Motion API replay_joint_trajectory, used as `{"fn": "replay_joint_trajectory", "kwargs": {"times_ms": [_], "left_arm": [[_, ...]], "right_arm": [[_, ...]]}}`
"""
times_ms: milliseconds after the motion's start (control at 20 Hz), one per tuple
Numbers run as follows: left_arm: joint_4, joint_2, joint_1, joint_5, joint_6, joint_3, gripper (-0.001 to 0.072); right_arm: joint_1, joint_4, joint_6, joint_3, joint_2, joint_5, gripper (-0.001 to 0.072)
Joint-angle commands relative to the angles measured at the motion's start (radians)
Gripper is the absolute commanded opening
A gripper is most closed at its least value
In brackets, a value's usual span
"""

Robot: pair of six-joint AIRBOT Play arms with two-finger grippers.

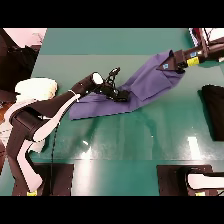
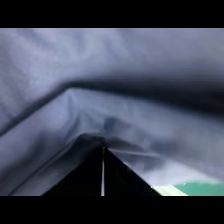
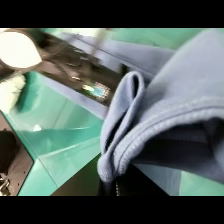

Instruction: Fold the shirts.

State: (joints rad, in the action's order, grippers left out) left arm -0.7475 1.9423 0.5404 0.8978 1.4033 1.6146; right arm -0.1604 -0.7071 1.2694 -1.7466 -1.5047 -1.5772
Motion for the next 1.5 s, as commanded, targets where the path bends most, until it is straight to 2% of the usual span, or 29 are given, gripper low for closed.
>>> {"fn": "replay_joint_trajectory", "kwargs": {"times_ms": [0,150,400,750,900,1050,1100,1150,1250,1300,1450], "left_arm": [[-0.005,0.005,-0.001,0.007,0.003,0.008,0.0022],[-0.026,-0.015,-0.031,0.078,0.003,0.032,0.0021],[-0.262,-0.18,-0.112,0.187,0.003,0.058,0.0021],[-0.387,-0.454,-0.393,0.315,0.0,0.058,0.0022],[-0.401,-0.542,-0.502,0.34,-0.002,0.058,0.0022],[-0.401,-0.591,-0.567,0.361,-0.001,0.058,0.0022],[-0.401,-0.599,-0.58,0.372,-0.001,0.058,0.0022],[-0.401,-0.6,-0.587,0.381,-0.001,0.058,0.0023],[-0.402,-0.6,-0.587,0.403,-0.008,0.058,0.0022],[-0.401,-0.6,-0.587,0.409,-0.008,0.058,0.0023],[-0.401,-0.6,-0.587,0.44,-0.024,0.058,0.0022]], "right_arm": [[-0.071,-0.002,0.018,-0.041,0.003,0.018,0.0015],[-0.097,-0.002,0.017,-0.041,0.002,0.053,0.0015],[-0.149,-0.002,0.013,-0.041,0.002,0.099,0.0015],[-0.317,0.0,0.012,-0.042,-0.069,0.203,0.0015],[-0.449,0.0,-0.053,-0.042,-0.147,0.34,0.0016],[-0.612,0.002,-0.077,-0.048,-0.256,0.556,0.0019],[-0.662,0.003,-0.105,-0.081,-0.304,0.595,0.0074],[-0.714,0.018,-0.143,-0.145,-0.363,0.61,0.0293],[-0.795,0.041,-0.187,-0.301,-0.46,0.628,0.058],[-0.814,0.011,-0.191,-0.359,-0.483,0.626,0.0621],[-0.772,-0.115,-0.185,-0.278,-0.401,0.576,0.062]]}}
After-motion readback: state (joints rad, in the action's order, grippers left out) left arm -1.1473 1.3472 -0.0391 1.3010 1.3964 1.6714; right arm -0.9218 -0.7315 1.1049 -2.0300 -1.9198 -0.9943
